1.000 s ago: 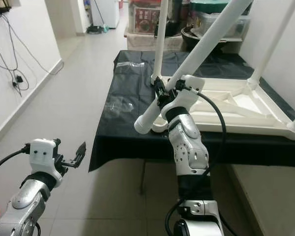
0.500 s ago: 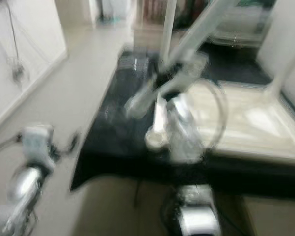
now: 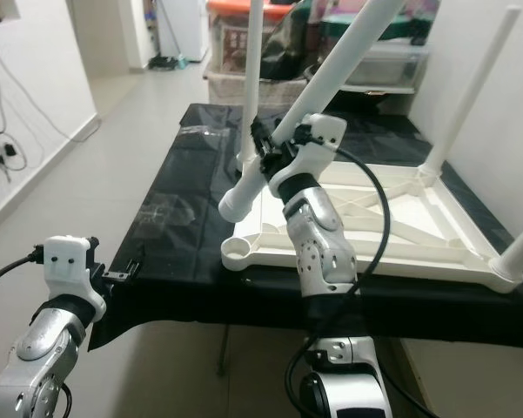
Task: Building children table
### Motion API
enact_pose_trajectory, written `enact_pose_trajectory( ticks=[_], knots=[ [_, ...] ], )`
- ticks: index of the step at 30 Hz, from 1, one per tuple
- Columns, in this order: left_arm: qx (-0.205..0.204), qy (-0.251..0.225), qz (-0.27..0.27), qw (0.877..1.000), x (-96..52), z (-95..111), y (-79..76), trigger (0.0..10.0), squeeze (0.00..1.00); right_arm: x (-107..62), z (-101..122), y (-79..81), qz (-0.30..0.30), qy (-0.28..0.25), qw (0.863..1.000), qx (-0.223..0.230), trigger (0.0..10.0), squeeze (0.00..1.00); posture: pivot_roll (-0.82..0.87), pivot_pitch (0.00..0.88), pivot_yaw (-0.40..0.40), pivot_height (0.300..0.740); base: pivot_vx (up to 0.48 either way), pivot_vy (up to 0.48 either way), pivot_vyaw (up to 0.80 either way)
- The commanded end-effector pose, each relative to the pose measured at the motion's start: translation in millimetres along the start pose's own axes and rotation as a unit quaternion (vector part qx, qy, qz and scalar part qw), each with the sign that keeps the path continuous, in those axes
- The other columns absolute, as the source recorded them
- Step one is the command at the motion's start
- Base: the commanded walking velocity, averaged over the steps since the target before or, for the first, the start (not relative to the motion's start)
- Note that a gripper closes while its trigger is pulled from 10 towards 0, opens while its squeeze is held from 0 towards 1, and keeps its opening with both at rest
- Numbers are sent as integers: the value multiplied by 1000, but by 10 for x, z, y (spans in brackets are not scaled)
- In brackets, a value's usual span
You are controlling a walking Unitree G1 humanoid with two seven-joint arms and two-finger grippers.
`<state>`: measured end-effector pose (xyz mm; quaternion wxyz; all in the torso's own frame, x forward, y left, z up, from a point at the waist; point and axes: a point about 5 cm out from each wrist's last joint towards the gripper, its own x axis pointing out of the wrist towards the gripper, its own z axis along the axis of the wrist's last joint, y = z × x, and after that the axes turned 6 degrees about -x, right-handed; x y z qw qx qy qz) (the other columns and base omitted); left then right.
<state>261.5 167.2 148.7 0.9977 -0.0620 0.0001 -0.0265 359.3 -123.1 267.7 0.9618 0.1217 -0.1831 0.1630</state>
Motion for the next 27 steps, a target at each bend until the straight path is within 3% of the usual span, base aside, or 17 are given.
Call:
enact_pose_trajectory(
  ticks=[1, 5, 6, 8, 9, 10, 11, 12, 13, 14, 15, 17, 19, 25, 27],
  knots=[
    [-5, 7, -4, 1000, -31, -12, -49, 10000, 0, 40, -4, 13, 15, 7, 1000, -10, 10000, 0, 96, 60, -51, 740, 0, 0, 0],
    [-11, 8, -9, 1000, -42, -12, -78, 10000, 0, 62, -29, -2, 22, 14, 1000, -13, 10000, 0, 97, 63, -50, 740, 0, 0, 0],
    [-15, 16, -44, 999, -100, -26, -200, 10000, 0, 154, -58, -43, 48, 31, 998, -35, 10000, 0, 105, 99, -50, 740, 0, 0, 0],
    [-15, 16, -44, 999, -100, -26, -200, 10000, 0, 154, -58, -43, 48, 31, 998, -35, 10000, 0, 105, 99, -50, 740, 0, 0, 0],
    [-24, 25, -85, 996, -185, -37, -334, 10000, 0, 243, -70, -92, 74, 49, 995, -48, 10000, 0, 111, 123, -50, 740, 0, 0, 0],
    [-24, 25, -85, 996, -185, -37, -334, 10000, 0, 243, -70, -92, 74, 49, 995, -48, 10000, 0, 111, 123, -50, 740, 0, 0, 0],
    [-36, 35, -127, 991, -290, -39, -470, 10000, 0, 315, -68, -131, 108, 67, 990, -54, 10000, 0, 121, 149, -48, 740, 0, 0, 0],
    [-36, 35, -127, 991, -290, -39, -470, 10000, 0, 315, -68, -131, 108, 67, 990, -54, 10000, 0, 121, 149, -48, 740, 0, 0, 0],
    [-47, 44, -165, 984, -400, -31, -583, 10000, 0, 355, -54, -146, 149, 81, 985, -44, 10000, 0, 131, 180, -48, 740, 0, 0, 0],
    [-47, 44, -165, 984, -400, -31, -583, 10000, 0, 355, -54, -146, 149, 81, 985, -44, 10000, 0, 131, 180, -48, 740, 0, 0, 0],
    [-60, 55, -195, 977, -521, -23, -671, 10000, 0, 377, -46, -145, 193, 95, 976, -35, 10000, 0, 138, 218, -45, 740, 0, 0, 0],
    [-60, 55, -195, 977, -521, -23, -671, 10000, 0, 377, -46, -145, 193, 95, 976, -35, 10000, 0, 138, 218, -45, 740, 0, 0, 0],
    [-75, 72, -228, 968, -718, -9, -785, 10000, 0, 419, 1, -119, 250, 103, 962, -25, 10000, 0, 150, 267, -41, 740, 0, 0, 0],
    [-79, 83, -234, 966, -843, 17, -816, 10000, 0, 448, 62, -26, 322, 96, 942, -2, 10000, 0, 164, 297, -45, 740, 0, 0, 0],
    [-84, 90, -231, 965, -917, 40, -822, 10000, 0, 435, 40, 18, 377, 108, 920, 1, 10000, 0, 170, 320, -48, 740, 0, 0, 0]
  ],
)
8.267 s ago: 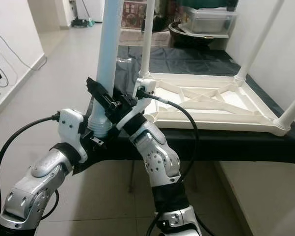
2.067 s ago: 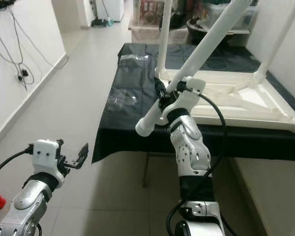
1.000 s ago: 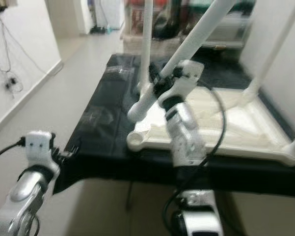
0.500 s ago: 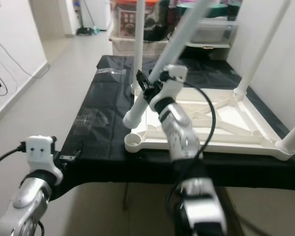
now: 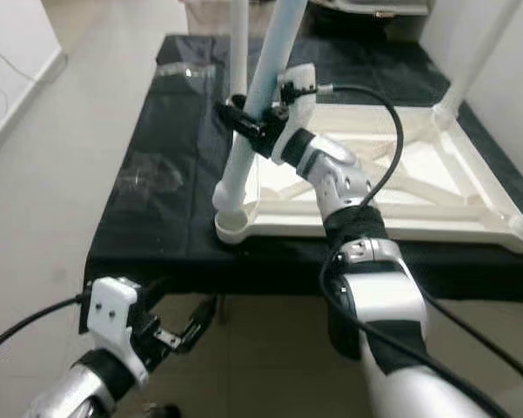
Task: Building children table
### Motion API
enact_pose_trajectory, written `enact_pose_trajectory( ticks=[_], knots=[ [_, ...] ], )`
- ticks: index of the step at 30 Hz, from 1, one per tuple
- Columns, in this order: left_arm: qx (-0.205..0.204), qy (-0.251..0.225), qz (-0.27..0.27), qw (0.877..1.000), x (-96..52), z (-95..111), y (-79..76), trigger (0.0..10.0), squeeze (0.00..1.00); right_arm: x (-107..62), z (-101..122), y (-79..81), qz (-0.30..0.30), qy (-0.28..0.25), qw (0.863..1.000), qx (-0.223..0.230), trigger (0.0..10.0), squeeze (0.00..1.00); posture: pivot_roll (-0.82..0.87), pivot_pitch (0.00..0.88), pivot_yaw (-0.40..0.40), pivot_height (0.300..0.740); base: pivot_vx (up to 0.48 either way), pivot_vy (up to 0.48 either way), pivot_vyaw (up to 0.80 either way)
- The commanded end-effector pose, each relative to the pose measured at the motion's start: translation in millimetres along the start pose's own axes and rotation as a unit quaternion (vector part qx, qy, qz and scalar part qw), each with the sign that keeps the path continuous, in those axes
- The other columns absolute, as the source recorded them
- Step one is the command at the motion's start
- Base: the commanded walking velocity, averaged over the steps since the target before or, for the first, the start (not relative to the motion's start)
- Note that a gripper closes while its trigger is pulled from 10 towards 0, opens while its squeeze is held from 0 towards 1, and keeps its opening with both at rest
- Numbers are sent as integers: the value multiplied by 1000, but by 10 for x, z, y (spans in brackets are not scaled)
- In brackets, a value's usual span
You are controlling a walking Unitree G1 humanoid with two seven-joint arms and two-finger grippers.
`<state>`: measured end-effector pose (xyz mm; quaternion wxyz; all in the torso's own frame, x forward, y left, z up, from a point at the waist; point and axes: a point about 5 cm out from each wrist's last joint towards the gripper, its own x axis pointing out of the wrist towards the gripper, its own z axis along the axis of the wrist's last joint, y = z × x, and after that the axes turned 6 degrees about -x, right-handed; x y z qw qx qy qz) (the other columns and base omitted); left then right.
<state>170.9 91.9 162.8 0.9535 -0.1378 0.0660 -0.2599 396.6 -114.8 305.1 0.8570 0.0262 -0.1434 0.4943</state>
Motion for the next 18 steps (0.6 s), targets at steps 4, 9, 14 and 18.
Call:
enact_pose_trajectory(
  ticks=[4, 9, 14, 18],
  knots=[
    [-9, 17, 1, 1000, -88, -10, -64, 10000, 0, -18, -190, 96, 92, 37, 995, 29, 10000, 0, 171, 328, -50, 740, 0, 0, 0],
    [-8, 24, 2, 1000, -138, -5, -114, 10000, 0, -50, -265, 136, 140, 59, 988, 31, 10000, 0, 176, 335, -53, 740, 0, 0, 0],
    [-4, 29, 2, 1000, -160, -11, -136, 10000, 0, -98, -245, 111, 157, 81, 984, 9, 10000, 0, 177, 333, -52, 740, 0, 0, 0],
    [-3, 30, 2, 1000, -153, -8, -131, 10000, 0, -118, -268, 125, 180, 109, 978, -10, 10000, 0, 171, 325, -47, 740, 0, 0, 0]
  ],
)
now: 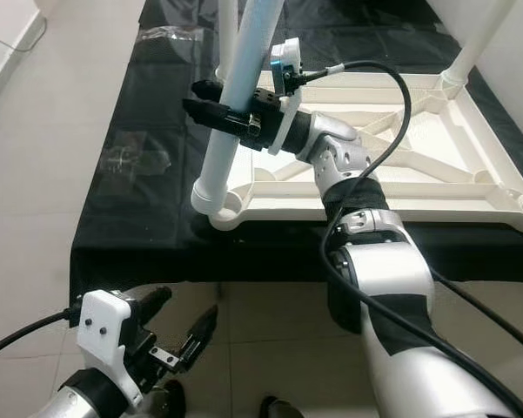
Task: Building children table
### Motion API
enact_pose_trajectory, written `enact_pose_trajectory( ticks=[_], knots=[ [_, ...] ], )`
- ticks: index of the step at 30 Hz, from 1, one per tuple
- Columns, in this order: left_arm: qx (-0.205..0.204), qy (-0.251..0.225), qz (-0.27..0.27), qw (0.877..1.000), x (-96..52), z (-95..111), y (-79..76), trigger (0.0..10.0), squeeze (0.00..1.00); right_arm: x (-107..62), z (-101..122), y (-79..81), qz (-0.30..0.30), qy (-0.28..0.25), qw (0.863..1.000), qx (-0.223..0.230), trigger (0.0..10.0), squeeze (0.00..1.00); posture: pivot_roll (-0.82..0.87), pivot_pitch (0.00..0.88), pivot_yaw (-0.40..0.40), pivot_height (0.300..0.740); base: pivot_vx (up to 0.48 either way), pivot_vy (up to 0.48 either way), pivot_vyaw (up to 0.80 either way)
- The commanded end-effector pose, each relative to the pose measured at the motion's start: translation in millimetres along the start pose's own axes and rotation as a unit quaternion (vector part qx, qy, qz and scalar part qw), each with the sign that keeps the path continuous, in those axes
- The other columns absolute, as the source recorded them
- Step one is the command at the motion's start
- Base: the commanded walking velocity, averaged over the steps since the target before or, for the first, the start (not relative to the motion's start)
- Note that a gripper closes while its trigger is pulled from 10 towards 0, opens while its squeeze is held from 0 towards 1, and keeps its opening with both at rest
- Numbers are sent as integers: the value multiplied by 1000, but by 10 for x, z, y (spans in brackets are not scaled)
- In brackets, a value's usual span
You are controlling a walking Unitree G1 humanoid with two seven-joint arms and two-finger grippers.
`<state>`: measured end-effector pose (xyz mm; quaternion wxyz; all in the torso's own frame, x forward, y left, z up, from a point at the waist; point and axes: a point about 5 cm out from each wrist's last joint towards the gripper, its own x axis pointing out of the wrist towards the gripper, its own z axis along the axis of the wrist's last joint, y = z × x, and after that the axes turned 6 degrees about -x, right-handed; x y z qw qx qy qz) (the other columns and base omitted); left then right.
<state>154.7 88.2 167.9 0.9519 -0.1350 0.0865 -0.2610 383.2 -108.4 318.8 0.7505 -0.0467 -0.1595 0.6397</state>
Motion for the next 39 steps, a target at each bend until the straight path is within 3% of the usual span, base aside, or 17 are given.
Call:
enact_pose_trajectory(
  ticks=[1, 7, 14, 26, 28, 30, 32, 37, 39],
  knots=[
    [1, 10, 1, 1000, -25, -14, -7, 10000, 0, -129, -430, 100, 17, 108, 993, 49, 10000, 0, 171, 324, -48, 740, 0, 0, 0],
    [6, 12, 2, 1000, -15, -5, 0, 10000, 0, -141, -442, 136, 63, 143, 987, 35, 10000, 0, 168, 315, -46, 740, 0, 0, 0],
    [12, 14, 7, 1000, 0, -1, 18, 10000, 0, -126, -487, 210, 124, 153, 979, 51, 10000, 0, 166, 301, -48, 740, 0, 0, 0],
    [18, 15, 9, 1000, 14, -7, 12, 10000, 0, -70, -661, 295, 140, 173, 973, 59, 10000, 0, 167, 279, -55, 740, 0, 0, 0],
    [21, 15, 8, 1000, 24, -16, 8, 10000, 0, -7, -712, 253, 71, 165, 983, 48, 10000, 0, 173, 266, -60, 740, 0, 0, 0],
    [21, 15, 8, 1000, 24, -16, 8, 10000, 0, -7, -712, 253, 71, 165, 983, 48, 10000, 0, 173, 266, -60, 740, 0, 0, 0],
    [23, 12, 8, 1000, 33, -12, 10, 10000, 0, -3, -788, 226, 8, 170, 985, 37, 10000, 0, 172, 258, -61, 740, 0, 0, 0],
    [22, 9, 9, 1000, 39, -5, 23, 10000, 0, -17, -837, 228, -15, 180, 983, 16, 10000, 0, 168, 250, -59, 740, 0, 0, 0],
    [22, 4, 12, 1000, 53, 6, 41, 10000, 0, -10, -865, 207, -49, 187, 981, 15, 10000, 0, 163, 244, -55, 740, 0, 0, 0]
  ],
)
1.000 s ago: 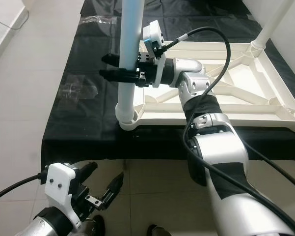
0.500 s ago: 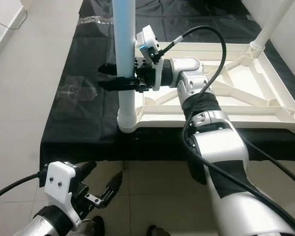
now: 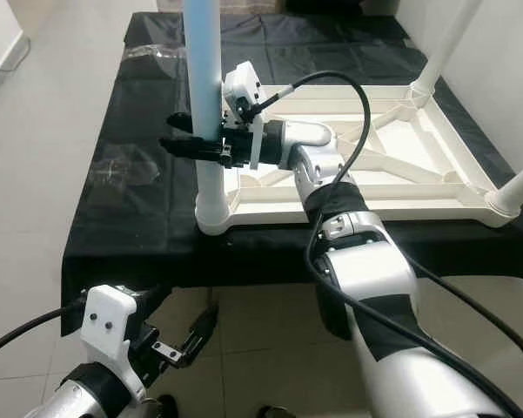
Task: Building children table
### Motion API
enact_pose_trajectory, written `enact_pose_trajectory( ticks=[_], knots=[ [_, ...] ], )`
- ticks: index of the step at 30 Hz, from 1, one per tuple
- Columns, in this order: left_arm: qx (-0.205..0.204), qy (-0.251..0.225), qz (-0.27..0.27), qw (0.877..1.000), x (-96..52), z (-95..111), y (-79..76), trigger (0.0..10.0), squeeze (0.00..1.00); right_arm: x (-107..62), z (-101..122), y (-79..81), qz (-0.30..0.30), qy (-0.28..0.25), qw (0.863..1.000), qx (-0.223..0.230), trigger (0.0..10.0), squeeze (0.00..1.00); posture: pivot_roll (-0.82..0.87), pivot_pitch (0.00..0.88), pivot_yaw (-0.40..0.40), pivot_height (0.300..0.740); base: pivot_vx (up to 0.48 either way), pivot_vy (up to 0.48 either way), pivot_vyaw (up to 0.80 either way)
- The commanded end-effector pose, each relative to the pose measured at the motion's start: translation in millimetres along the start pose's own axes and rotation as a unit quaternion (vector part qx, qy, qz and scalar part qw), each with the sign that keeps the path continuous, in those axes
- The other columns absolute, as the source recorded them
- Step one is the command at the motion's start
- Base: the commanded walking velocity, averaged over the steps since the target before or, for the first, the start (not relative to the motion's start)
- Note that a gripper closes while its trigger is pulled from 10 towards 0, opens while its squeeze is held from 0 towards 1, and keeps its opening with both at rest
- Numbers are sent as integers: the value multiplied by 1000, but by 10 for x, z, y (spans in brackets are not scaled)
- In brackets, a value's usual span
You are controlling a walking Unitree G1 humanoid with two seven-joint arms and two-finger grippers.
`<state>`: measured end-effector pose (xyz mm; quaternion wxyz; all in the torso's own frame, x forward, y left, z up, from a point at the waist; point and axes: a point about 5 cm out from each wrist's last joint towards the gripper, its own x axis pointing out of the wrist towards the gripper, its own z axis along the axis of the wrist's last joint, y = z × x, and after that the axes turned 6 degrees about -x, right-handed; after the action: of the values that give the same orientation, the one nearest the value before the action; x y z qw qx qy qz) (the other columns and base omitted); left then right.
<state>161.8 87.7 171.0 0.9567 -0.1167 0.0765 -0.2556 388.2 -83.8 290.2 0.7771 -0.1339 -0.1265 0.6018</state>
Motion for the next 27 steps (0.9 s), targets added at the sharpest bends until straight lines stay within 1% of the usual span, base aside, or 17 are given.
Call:
enact_pose_trajectory(
  ticks=[1, 2, 7, 9, 10, 11, 12, 13, 14, 16, 17, 19, 20, 22, 23, 25, 27],
  knots=[
    [5, 4, 11, 1000, 16, -23, 52, 10000, 0, -107, -599, 150, -60, 114, 989, 67, 10000, 0, 159, 236, -53, 740, 0, 0, 0],
    [5, 4, 11, 1000, 16, -23, 52, 10000, 0, -107, -599, 150, -60, 114, 989, 67, 10000, 0, 159, 236, -53, 740, 0, 0, 0],
    [19, -14, 29, 999, 87, 40, 174, 10000, 0, -148, -764, 62, -236, 173, 954, 66, 10000, 0, 151, 231, -49, 740, 0, 0, 0],
    [24, -18, 38, 999, 104, 59, 220, 10000, 0, -193, -846, 13, -343, 200, 913, 93, 10000, 0, 145, 234, -45, 740, 0, 0, 0],
    [24, -18, 38, 999, 104, 59, 220, 10000, 0, -193, -846, 13, -343, 200, 913, 93, 10000, 0, 145, 234, -45, 740, 0, 0, 0],
    [26, -20, 41, 999, 113, 64, 234, 10000, 0, -223, -853, -29, -420, 189, 881, 113, 10000, 0, 143, 233, -40, 740, 0, 0, 0],
    [26, -20, 41, 999, 113, 64, 234, 10000, 0, -223, -853, -29, -420, 189, 881, 113, 10000, 0, 143, 233, -40, 740, 0, 0, 0],
    [28, -21, 44, 998, 123, 69, 245, 10000, 0, -303, -859, -79, -517, 183, 827, 125, 10000, 0, 147, 234, -45, 740, 0, 0, 0],
    [28, -21, 44, 998, 123, 69, 245, 10000, 0, -303, -859, -79, -517, 183, 827, 125, 10000, 0, 147, 234, -45, 740, 0, 0, 0],
    [31, -23, 45, 998, 139, 74, 260, 10000, 0, -425, -879, -95, -653, 180, 721, 143, 10000, 0, 145, 230, -43, 740, 0, 0, 0],
    [31, -23, 45, 998, 139, 74, 260, 10000, 0, -425, -879, -95, -653, 180, 721, 143, 10000, 0, 145, 230, -43, 740, 0, 0, 0],
    [34, -24, 45, 998, 155, 78, 280, 10000, 0, -337, -842, -16, -748, 160, 625, 160, 10000, 0, 145, 229, -40, 740, 0, 0, 0],
    [34, -24, 45, 998, 155, 78, 280, 10000, 0, -337, -842, -16, -748, 160, 625, 160, 10000, 0, 145, 229, -40, 740, 0, 0, 0],
    [37, -27, 44, 998, 171, 88, 295, 10000, 0, -192, -744, 53, -798, 149, 562, 161, 10000, 0, 153, 223, -43, 740, 0, 0, 0],
    [37, -27, 44, 998, 171, 88, 295, 10000, 0, -192, -744, 53, -798, 149, 562, 161, 10000, 0, 153, 223, -43, 740, 0, 0, 0],
    [41, -30, 44, 998, 185, 104, 305, 10000, 0, -37, -661, 112, -823, 164, 518, 166, 10000, 0, 161, 225, -45, 740, 0, 0, 0],
    [43, -31, 43, 998, 189, 110, 308, 10000, 0, 9, -635, 132, -830, 171, 504, 167, 10000, 0, 162, 225, -44, 740, 0, 0, 0]
  ],
)
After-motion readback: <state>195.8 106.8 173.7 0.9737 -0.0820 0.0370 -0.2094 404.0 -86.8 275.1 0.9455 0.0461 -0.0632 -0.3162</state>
